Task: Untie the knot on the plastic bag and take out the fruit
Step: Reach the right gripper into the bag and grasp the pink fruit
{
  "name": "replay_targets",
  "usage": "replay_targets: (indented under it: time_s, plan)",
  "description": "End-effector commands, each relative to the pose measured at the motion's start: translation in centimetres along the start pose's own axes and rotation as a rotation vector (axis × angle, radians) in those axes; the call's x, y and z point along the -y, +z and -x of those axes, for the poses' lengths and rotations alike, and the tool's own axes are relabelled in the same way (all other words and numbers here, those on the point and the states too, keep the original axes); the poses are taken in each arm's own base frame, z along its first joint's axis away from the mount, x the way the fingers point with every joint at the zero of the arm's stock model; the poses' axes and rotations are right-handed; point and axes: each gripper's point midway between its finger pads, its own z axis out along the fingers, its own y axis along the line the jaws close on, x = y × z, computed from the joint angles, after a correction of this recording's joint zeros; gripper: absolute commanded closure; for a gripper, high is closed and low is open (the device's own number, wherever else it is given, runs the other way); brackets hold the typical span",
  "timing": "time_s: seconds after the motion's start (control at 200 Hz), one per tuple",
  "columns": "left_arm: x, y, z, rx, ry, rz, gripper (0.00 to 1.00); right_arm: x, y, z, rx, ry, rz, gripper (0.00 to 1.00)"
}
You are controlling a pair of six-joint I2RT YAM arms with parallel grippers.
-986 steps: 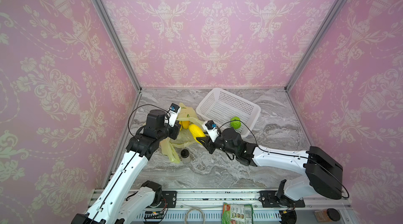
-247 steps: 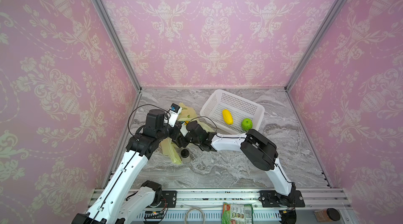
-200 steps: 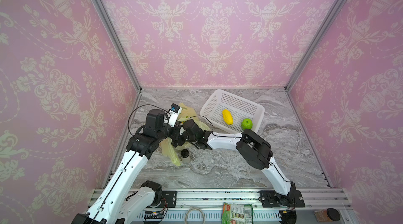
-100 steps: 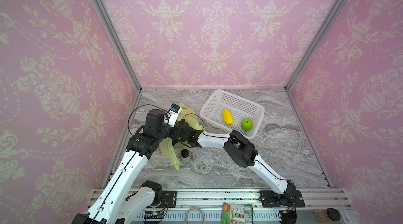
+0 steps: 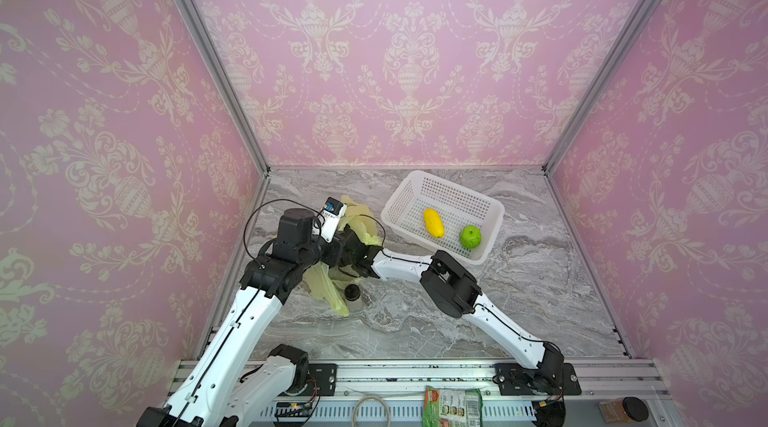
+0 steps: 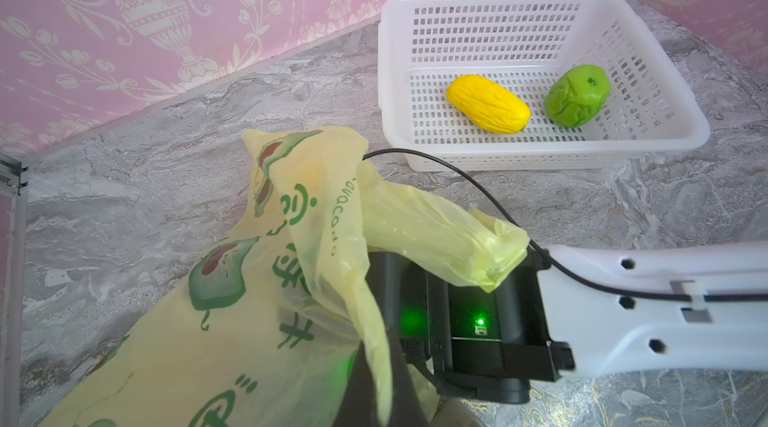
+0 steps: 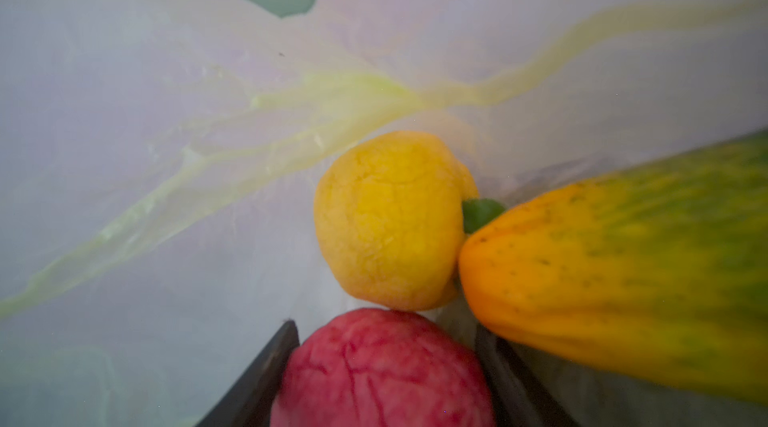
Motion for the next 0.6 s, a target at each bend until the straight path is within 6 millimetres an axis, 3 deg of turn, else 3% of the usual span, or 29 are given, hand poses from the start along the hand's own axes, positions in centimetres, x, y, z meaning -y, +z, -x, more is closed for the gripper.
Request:
replay_targets:
  time_s: [0.0,0.14,0.365,0.595]
  plan:
    - [0.1,-0.3,0.1,0.008,0.000,-0.009,1.00,0.9,-2.1,1.3,0.058,0.050,0.011,0.47]
    - [-0.3,-0.2,-0.1,-0.004,0.000,0.017,1.00,0.3,-5.1,2.4,0.115,0.034,0.019,0.54]
    - [-0.6,-0.1,-0.3,-0.012,0.001,0.030,1.00,-2.3,-10.4,4.5,0.201,-0.006,0.049,0.60]
    - [-0.8,0.0,-0.3,-0.014,-0.003,0.044,1.00,-5.3,-16.0,4.5,0.292,-0.099,0.075,0.65]
